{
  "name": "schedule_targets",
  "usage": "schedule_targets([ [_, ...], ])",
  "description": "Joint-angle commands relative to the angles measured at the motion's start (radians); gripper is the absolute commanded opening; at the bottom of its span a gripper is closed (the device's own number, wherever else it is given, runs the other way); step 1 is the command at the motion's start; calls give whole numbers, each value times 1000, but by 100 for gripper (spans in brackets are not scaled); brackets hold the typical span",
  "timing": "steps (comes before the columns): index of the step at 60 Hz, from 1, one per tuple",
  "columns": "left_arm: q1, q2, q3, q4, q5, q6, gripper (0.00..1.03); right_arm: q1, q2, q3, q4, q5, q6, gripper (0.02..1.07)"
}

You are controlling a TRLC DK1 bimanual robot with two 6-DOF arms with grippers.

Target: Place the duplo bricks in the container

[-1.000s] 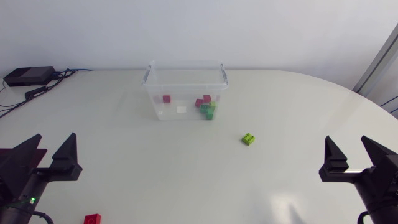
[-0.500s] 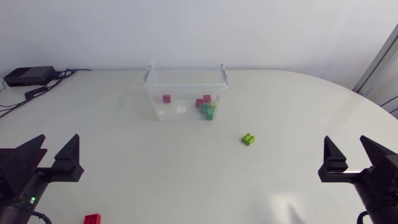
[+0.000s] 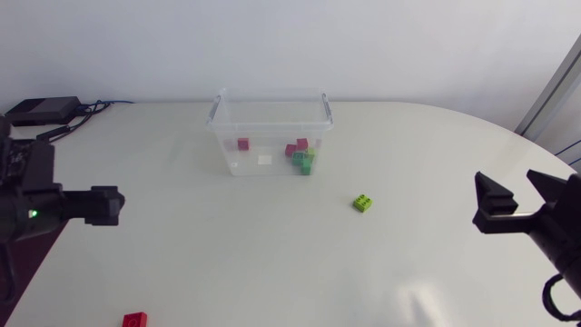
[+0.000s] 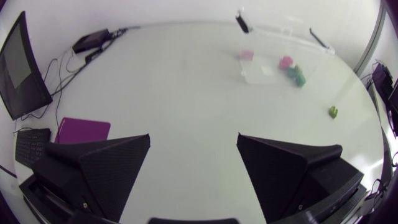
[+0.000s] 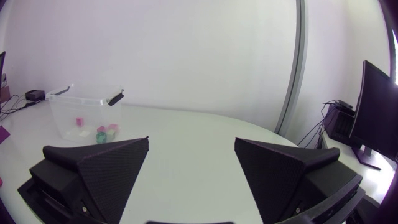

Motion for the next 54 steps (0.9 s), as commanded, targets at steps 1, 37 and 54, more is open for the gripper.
schedule_targets([
  [1, -10, 161, 123, -142, 15, -14, 98, 14, 84, 57, -22, -10, 36, 102],
  [37, -5, 658, 40, -379, 221, 32, 94, 49, 222, 70, 56, -13, 99, 102],
  [54, -2, 865, 42, -404, 241, 36, 87, 58, 227, 57, 84, -13, 106, 102],
])
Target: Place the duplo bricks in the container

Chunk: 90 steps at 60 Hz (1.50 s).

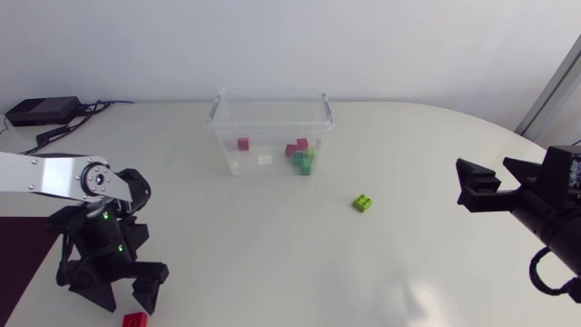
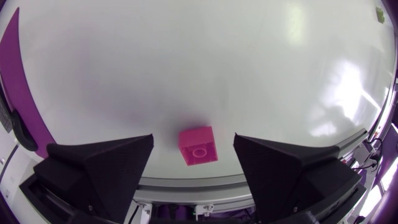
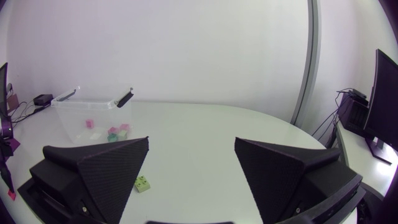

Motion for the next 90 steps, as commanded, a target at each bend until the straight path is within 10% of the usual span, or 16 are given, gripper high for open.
schedule_targets([
  [1, -22, 75, -17, -31, 12, 8, 87, 5, 11, -27, 25, -2, 29, 102],
  [45, 41, 62, 10, 83, -57, -31, 24, 10, -41, -43, 36, -17, 41, 102],
  [76, -45, -177, 268, 92, -77, -35, 21, 168, 396, 195, -82, -129, 89, 102],
  [90, -127, -240, 420, 291, -77, -39, 21, 224, 604, 344, -251, -171, 17, 102],
])
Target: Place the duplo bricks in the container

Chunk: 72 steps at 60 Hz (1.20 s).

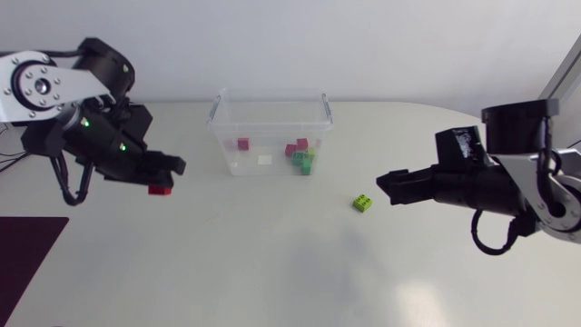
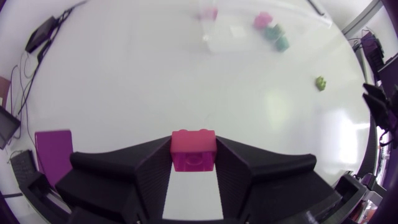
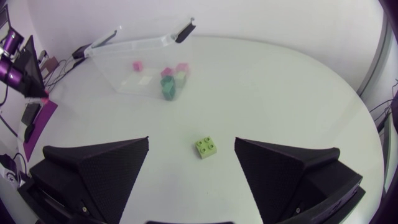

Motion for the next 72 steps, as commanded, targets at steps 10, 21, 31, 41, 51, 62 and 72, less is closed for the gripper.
schedule_targets([
  [10, -46, 10, 139, 140, -3, -25, 21, 20, 144, 117, -149, -8, -318, 102],
  [21, -46, 118, 205, 270, 29, -14, 21, 21, 317, 157, -43, -17, -346, 102],
  [31, -52, 207, 247, 399, 77, -3, 21, 21, 506, 239, -48, -54, -380, 102],
  [41, -40, 334, 362, 479, 126, 1, 21, 14, 606, 286, -45, -69, -403, 102],
  [51, -32, 452, 478, 479, 144, 1, 21, 4, 661, 305, -48, -69, -410, 102],
  [62, -31, 566, 592, 480, 144, 1, 21, 0, 711, 317, -48, -57, -416, 97],
  [72, -37, 628, 642, 479, 143, 0, 21, -10, 725, 312, -49, -25, -424, 93],
])
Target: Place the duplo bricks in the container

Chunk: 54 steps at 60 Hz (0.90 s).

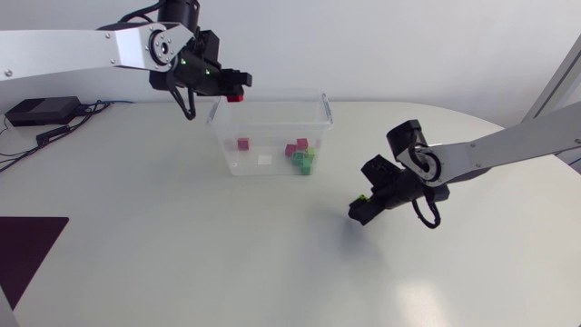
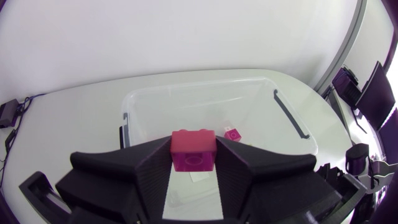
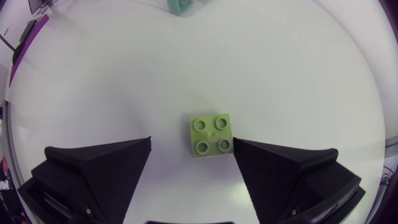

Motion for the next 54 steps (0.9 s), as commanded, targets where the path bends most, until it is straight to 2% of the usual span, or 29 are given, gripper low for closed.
schedule_targets([
  [1, 3, 50, 48, 8, 10, -1, 21, -14, 18, 1, -2, 10, -22, 92],
  [5, -2, 62, 48, 4, 11, -1, 21, -28, 16, -6, -2, 12, -29, 91],
  [10, -6, 65, 37, 2, 8, 0, 23, -34, 11, -18, 0, 12, -46, 76],
  [11, -6, 65, 37, 2, 8, 2, 26, -36, 10, -21, 1, 12, -48, 74],
  [15, -5, 62, 34, 1, 8, 2, 41, -37, 4, -27, 8, 12, -59, 64],
  [17, -5, 53, 31, -2, 3, 0, 61, -36, 1, -29, 11, 13, -60, 58],
  [18, -5, 53, 31, -4, 3, 0, 64, -34, 1, -29, 11, 13, -60, 56],
  [19, -3, 50, 31, -6, 3, 2, 74, -32, 1, -29, 12, 16, -60, 55],
  [22, -3, 39, 30, -7, -4, 3, 84, -26, 2, -25, 18, 24, -60, 55],
  [26, 0, 22, 27, -7, -13, 5, 86, -16, 10, -22, 31, 36, -60, 55],
  [32, 9, -12, 20, -10, -15, 3, 95, 0, 25, -12, 38, 45, -59, 52],
  [34, 14, -27, 16, -13, -15, 3, 95, 4, 27, -10, 38, 45, -59, 51],
  [39, 26, -76, -6, -22, -15, 2, 96, 14, 19, -10, 41, 41, -60, 38],
  [45, 43, -156, -33, -52, -15, -3, 98, 33, -15, -21, 32, 42, -60, 31],
  [54, 78, -371, -151, -91, -32, -1, 98, 56, -174, -15, -34, 59, -46, 31],
])
